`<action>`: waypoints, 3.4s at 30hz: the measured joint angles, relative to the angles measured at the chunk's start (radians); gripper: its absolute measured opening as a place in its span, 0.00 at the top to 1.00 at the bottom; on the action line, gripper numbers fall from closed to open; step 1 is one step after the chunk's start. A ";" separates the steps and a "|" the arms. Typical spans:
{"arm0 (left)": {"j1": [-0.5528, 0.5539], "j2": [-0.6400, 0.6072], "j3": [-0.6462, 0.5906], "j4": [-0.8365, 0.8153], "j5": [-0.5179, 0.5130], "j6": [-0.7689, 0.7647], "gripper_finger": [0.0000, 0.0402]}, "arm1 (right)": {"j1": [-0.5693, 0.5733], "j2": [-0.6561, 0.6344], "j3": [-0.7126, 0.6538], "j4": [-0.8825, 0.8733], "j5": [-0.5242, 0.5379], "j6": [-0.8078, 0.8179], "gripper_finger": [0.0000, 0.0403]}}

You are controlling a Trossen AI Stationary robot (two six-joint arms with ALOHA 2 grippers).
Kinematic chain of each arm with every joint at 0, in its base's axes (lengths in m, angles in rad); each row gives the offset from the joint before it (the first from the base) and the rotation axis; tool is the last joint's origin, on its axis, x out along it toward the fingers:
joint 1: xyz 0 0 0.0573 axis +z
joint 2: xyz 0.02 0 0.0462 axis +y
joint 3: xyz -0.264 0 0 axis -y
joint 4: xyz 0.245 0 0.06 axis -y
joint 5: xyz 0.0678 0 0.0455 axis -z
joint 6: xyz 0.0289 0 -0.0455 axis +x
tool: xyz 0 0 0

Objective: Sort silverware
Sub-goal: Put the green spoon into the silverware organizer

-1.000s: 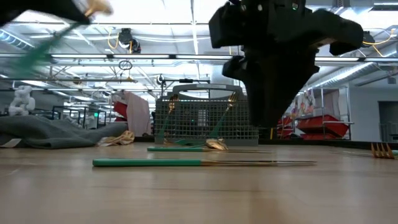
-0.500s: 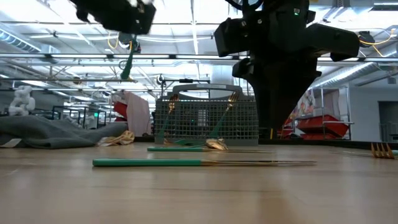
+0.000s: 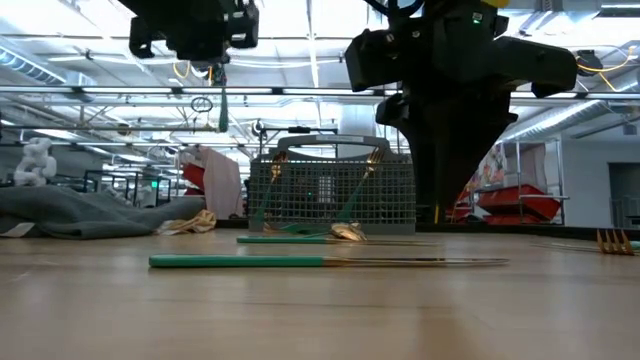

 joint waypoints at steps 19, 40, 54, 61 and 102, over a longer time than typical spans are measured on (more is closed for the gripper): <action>-0.493 -0.032 0.004 0.593 0.494 0.655 1.00 | 0.024 0.000 0.000 0.025 -0.001 -0.019 0.68; -0.188 -0.150 -0.200 2.013 0.881 2.252 1.00 | 0.088 0.000 0.000 0.054 -0.001 0.072 0.68; 0.628 -0.342 -0.418 1.939 1.656 1.896 1.00 | 0.155 0.000 -0.001 -0.013 0.134 0.215 0.68; 0.848 -0.234 -0.417 2.041 1.756 1.836 1.00 | 0.156 0.000 -0.001 -0.011 0.135 0.287 0.68; 0.990 0.071 -0.668 2.421 1.800 1.648 1.00 | 0.143 0.000 -0.001 0.009 0.137 0.297 0.68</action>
